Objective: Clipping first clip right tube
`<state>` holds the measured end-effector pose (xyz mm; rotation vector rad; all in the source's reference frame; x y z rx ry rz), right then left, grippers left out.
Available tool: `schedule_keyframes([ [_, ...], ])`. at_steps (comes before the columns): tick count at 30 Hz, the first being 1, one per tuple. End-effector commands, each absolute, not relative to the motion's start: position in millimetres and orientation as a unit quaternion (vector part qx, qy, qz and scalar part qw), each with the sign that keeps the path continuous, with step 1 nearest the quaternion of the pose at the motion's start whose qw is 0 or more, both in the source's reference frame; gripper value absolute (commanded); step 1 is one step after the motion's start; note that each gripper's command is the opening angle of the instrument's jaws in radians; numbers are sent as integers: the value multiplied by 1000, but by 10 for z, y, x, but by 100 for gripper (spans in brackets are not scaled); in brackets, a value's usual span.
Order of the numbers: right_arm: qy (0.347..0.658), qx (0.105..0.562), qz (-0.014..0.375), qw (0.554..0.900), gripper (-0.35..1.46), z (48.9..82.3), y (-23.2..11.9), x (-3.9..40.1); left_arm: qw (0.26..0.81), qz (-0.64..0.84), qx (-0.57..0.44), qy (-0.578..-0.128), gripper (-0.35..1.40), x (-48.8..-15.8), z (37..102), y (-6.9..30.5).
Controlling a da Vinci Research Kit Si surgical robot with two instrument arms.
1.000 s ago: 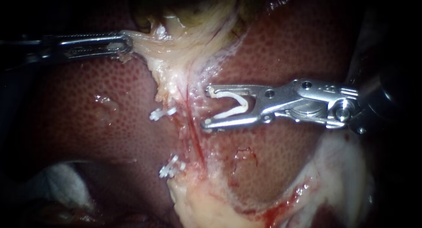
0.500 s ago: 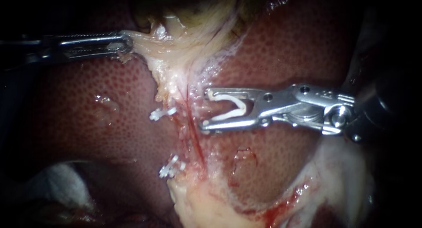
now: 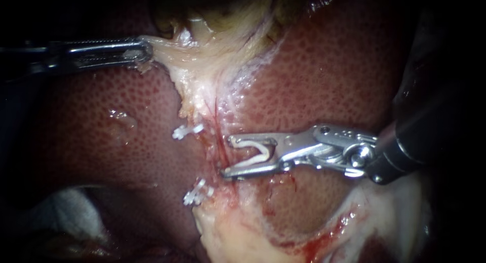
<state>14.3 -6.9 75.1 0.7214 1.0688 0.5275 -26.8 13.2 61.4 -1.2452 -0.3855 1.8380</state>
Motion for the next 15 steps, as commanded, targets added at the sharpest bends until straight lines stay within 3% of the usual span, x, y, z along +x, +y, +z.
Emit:
schedule_keyframes([
  [1,485,333,244,771,49,757,-72,143,430,737,-499,-154,-35,-268,613,132],
  [15,469,354,250,769,49,797,-100,160,430,736,-499,-155,-35,-269,610,131],
])
